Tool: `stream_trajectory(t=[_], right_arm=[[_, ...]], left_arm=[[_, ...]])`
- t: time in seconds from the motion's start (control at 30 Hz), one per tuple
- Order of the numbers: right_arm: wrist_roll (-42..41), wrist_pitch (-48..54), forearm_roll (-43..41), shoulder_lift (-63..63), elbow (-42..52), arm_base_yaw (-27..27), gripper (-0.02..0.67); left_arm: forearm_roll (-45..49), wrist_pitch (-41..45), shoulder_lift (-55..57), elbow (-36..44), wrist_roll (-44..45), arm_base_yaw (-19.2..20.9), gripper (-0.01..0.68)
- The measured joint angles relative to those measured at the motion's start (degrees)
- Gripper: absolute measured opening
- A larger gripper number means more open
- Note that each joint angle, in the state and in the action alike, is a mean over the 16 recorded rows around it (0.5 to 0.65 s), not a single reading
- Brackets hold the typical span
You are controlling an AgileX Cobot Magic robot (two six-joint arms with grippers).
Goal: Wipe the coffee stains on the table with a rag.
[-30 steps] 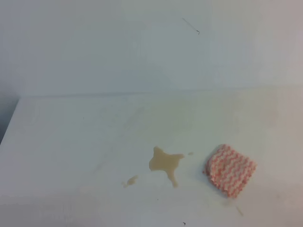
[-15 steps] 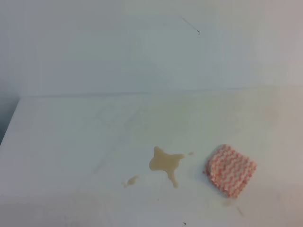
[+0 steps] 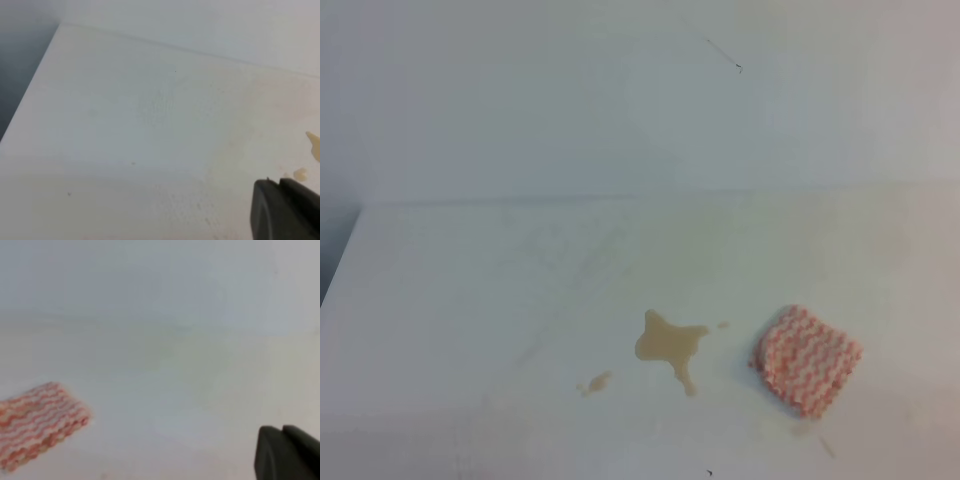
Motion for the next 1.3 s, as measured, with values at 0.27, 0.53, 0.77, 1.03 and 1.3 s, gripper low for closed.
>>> stream_trajectory(t=[0.27, 0.53, 0.77, 1.03, 1.3], right_arm=[[-0.05, -3.65, 0.28, 0.05, 0.0, 0.0, -0.003], [-0.07, -4.79, 0.34, 0.07, 0.0, 0.0, -0.003], [-0.07, -4.98, 0.34, 0.07, 0.0, 0.0, -0.003], [0.3, -6.05, 0.93, 0.07, 0.0, 0.0, -0.003], [1.64, -12.45, 4.34, 0.07, 0.0, 0.0, -0.004]], left_arm=[[0.0, 0.0, 0.0, 0.0, 0.0, 0.0, 0.001], [0.0, 0.0, 0.0, 0.0, 0.0, 0.0, 0.001], [0.0, 0.0, 0.0, 0.0, 0.0, 0.0, 0.001], [0.0, 0.0, 0.0, 0.0, 0.0, 0.0, 0.001], [0.0, 0.0, 0.0, 0.0, 0.0, 0.0, 0.001]])
